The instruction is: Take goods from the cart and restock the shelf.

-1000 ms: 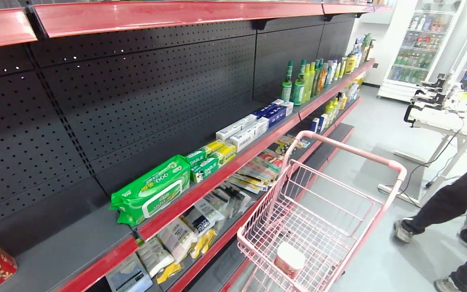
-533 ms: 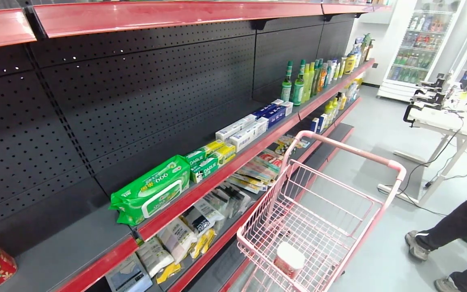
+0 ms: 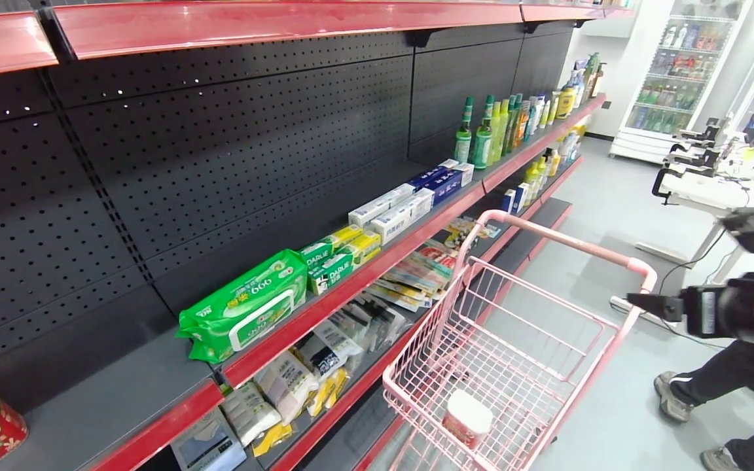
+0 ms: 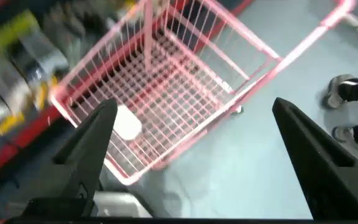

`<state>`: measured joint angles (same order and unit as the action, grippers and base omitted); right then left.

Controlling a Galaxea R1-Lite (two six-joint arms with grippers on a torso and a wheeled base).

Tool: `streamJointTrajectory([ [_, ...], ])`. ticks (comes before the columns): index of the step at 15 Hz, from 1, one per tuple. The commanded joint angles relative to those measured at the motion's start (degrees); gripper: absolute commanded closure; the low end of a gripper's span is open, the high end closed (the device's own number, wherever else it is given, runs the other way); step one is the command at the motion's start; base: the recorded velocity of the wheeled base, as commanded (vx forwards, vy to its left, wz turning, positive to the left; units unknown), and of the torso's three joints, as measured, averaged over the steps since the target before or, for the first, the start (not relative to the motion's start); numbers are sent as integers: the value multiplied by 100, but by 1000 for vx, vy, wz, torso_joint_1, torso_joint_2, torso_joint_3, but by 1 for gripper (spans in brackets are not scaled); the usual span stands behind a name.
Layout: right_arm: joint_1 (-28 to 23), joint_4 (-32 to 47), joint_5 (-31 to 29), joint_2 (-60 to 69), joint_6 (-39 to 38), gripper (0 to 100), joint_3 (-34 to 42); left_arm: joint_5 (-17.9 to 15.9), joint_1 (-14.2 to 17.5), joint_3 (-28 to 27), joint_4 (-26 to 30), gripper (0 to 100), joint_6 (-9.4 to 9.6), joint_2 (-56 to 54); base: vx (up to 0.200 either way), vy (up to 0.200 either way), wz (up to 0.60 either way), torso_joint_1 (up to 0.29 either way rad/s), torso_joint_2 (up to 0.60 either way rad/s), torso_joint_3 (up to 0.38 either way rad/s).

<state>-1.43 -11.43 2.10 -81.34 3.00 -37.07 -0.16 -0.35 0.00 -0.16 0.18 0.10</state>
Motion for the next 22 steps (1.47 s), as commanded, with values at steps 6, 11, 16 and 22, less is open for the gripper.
streamJointTrajectory([
  [6, 828, 792, 871, -3943, 1291, 0, -2155, -2, 0, 0, -2, 0, -1, -1, 0, 0, 0, 0, 0, 0],
  [11, 942, 827, 898, -4400, 1616, 0, -2392, -2, 0, 0, -2, 0, -1, -1, 0, 0, 0, 0, 0, 0],
  [16, 934, 1091, 986, -4567, 1976, 0, -2401, -2, 0, 0, -2, 0, -1, -1, 0, 0, 0, -27, 67, 36],
  [22, 925, 1082, 1074, -4822, 2451, 0, -2428, -2, 0, 0, -2, 0, -1, -1, 0, 0, 0, -72, 175, 97],
])
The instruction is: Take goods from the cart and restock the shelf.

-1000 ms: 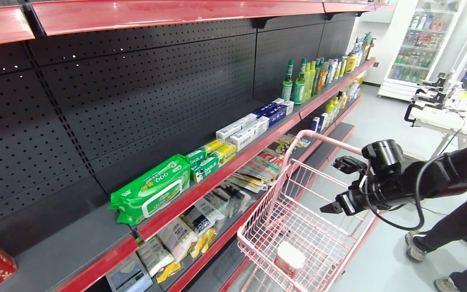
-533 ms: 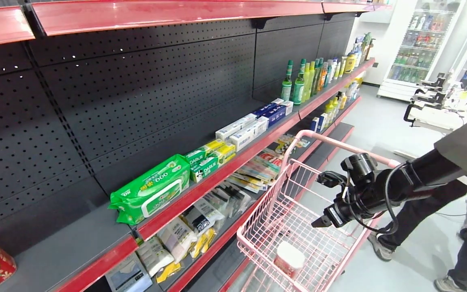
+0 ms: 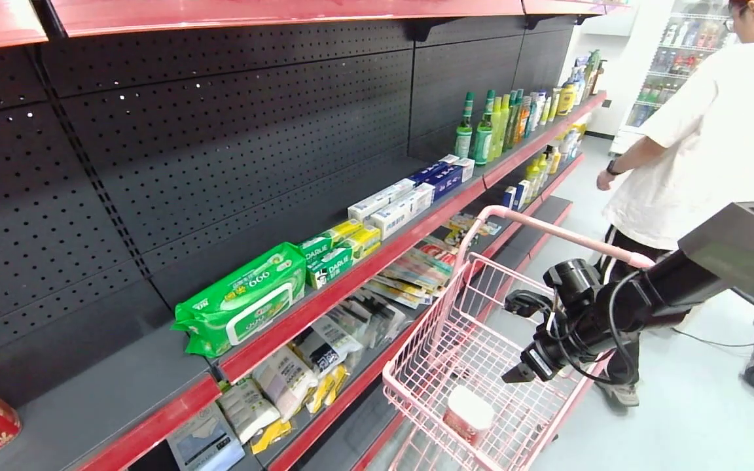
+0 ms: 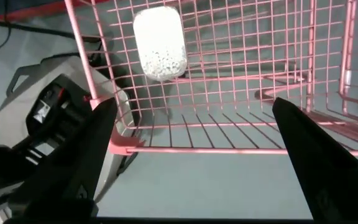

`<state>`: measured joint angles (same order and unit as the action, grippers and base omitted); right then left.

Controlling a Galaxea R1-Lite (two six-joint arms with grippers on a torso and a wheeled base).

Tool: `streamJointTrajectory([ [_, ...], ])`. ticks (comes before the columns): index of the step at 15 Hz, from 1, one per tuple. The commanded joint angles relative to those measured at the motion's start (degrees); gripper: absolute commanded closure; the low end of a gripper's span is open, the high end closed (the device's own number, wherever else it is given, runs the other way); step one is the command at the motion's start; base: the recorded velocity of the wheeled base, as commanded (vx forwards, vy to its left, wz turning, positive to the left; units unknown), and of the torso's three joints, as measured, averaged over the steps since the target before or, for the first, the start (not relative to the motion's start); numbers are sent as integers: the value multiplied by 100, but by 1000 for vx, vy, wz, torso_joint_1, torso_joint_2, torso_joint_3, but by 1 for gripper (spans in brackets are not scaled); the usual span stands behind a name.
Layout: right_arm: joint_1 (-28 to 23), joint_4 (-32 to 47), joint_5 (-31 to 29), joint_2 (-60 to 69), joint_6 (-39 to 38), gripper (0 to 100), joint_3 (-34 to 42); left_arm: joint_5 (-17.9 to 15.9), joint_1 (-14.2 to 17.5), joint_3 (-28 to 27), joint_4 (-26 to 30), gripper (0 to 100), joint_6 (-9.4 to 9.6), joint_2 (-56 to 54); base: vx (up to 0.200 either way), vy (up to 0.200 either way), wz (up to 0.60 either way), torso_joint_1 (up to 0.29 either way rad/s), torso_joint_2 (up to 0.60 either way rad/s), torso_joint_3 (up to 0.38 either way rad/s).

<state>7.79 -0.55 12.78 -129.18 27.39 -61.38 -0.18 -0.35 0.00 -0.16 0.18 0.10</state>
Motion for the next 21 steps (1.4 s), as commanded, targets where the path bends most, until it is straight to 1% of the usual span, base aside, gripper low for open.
streamJointTrajectory([
  [1, 12, 2, 85, -116, 38, 0, -32, 1, 0, 0, -2, 0, -1, -1, 0, 0, 0, -85, 173, 105],
  [11, 144, -7, 463, -336, 293, 0, -41, 1, 0, 0, -2, 0, -1, -1, 0, 0, 0, -116, 260, 143],
  [15, 337, -59, 463, -406, 302, 0, -50, 1, 0, 0, -2, 0, -1, -1, 0, 0, 0, -146, 333, 183],
  [21, 460, -68, 463, -397, 346, 0, -67, 1, 9, 0, -2, 0, -1, -1, 0, 0, 0, -149, 345, 191],
])
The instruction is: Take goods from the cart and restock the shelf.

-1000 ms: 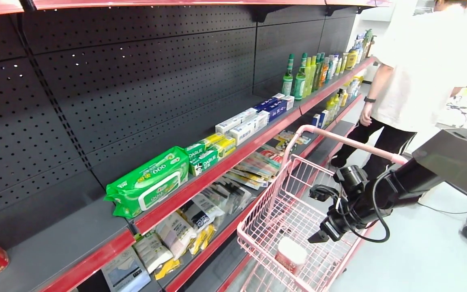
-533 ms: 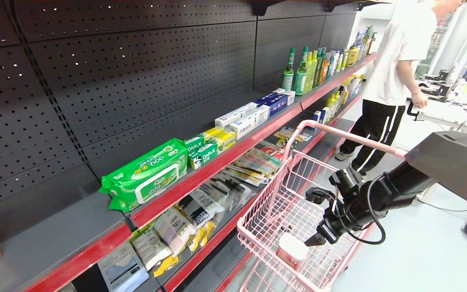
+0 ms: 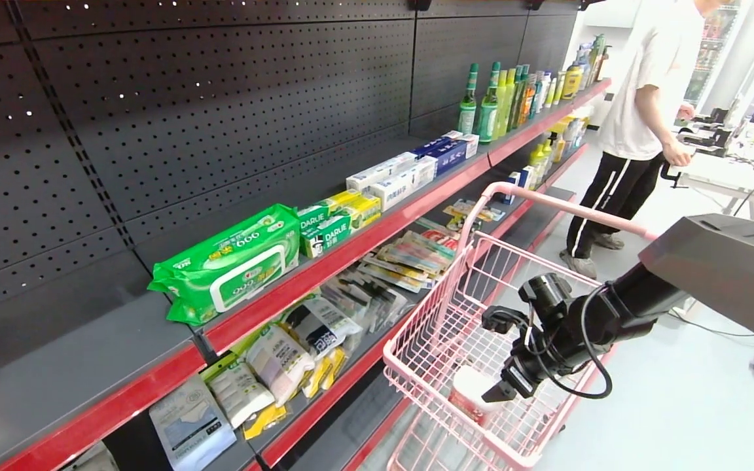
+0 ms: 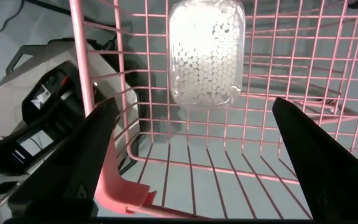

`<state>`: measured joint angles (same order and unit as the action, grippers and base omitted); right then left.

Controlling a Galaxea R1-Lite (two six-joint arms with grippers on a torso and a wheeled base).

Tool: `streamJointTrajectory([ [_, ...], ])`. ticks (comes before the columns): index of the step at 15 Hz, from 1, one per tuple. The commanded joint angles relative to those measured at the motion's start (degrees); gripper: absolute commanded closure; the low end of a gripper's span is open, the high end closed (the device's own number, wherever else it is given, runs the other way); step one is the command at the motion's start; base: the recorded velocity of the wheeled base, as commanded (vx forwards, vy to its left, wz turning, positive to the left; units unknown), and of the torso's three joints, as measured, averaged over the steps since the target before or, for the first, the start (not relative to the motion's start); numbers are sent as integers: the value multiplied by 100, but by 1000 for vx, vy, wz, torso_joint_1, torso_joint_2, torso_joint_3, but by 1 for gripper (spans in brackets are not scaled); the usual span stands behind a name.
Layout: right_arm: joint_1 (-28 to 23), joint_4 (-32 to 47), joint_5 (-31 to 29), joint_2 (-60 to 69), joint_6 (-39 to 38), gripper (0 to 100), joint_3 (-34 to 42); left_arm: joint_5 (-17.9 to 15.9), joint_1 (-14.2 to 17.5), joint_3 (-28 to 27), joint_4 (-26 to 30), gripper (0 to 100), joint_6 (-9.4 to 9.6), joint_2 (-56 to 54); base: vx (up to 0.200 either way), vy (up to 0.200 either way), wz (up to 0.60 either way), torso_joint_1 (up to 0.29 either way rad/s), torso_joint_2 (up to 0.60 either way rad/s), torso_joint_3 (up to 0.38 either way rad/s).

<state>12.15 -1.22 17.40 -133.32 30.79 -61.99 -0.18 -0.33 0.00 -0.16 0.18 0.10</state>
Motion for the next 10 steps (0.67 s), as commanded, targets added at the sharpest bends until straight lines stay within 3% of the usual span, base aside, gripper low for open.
streamJointTrajectory([
  [1, 24, -1, 1, 16, 23, 0, -59, 1, 7, 0, -2, 0, -1, -1, 0, 0, 0, -139, 334, 183],
  [5, 24, -1, 9, -37, 41, 0, -85, 1, 7, 0, -2, 0, -1, -1, 0, 0, 0, -13, 41, 22],
  [10, 24, -1, 9, -151, 41, 0, -226, 1, 7, 0, -2, 0, -1, -1, 0, 0, 0, -95, 228, 132],
])
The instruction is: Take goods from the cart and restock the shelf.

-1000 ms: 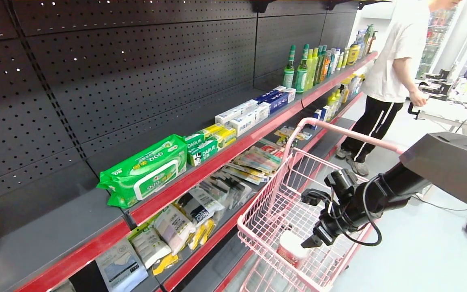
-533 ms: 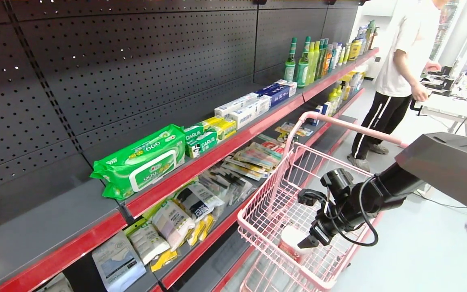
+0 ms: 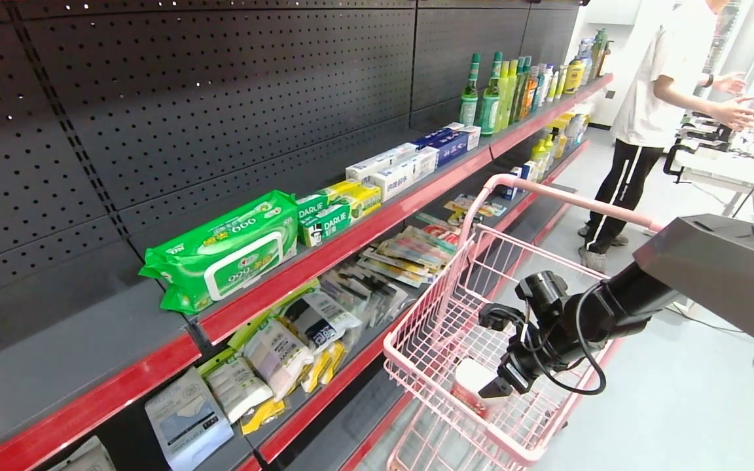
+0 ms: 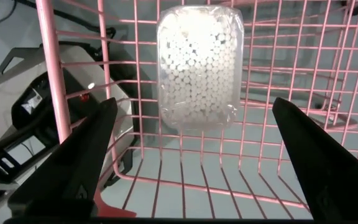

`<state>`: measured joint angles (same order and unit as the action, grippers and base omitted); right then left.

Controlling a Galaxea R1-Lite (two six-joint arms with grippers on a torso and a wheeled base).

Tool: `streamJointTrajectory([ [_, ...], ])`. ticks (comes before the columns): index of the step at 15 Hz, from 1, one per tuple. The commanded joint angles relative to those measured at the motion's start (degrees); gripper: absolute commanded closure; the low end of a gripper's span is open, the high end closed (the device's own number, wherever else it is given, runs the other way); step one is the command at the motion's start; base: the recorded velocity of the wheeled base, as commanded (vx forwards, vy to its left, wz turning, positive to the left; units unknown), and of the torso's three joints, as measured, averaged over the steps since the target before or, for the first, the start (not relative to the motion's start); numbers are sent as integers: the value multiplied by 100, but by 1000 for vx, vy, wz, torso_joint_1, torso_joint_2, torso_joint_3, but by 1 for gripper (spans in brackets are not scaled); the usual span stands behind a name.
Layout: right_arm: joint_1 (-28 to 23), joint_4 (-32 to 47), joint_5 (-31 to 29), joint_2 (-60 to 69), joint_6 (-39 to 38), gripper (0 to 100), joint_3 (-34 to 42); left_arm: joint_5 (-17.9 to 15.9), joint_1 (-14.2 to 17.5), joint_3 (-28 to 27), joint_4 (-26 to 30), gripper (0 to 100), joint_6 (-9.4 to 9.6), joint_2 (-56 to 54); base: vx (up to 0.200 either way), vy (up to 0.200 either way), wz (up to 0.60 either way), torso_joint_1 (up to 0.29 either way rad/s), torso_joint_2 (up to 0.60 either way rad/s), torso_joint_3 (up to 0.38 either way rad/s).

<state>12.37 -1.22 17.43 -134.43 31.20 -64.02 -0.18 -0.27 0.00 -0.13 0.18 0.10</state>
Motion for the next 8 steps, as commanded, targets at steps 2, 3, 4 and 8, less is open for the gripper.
streamJointTrajectory([
  [2, 19, -1, 6, -49, 1, 0, -40, 1, 0, 0, -4, 0, -1, -1, 0, 0, 0, -40, 82, 57],
  [3, 37, -1, 6, -75, 1, 0, -66, 1, 0, 0, -4, 0, -1, -1, 0, 0, 0, -124, 305, 183],
  [4, 46, -1, 6, -101, 1, 0, -93, 1, 0, 0, -4, 0, -1, -1, 0, 0, 0, -144, 359, 207],
  [8, 116, -1, 6, -207, 1, 0, -251, 1, 0, 0, -4, 0, -1, -1, 0, 0, 0, -111, 281, 159],
])
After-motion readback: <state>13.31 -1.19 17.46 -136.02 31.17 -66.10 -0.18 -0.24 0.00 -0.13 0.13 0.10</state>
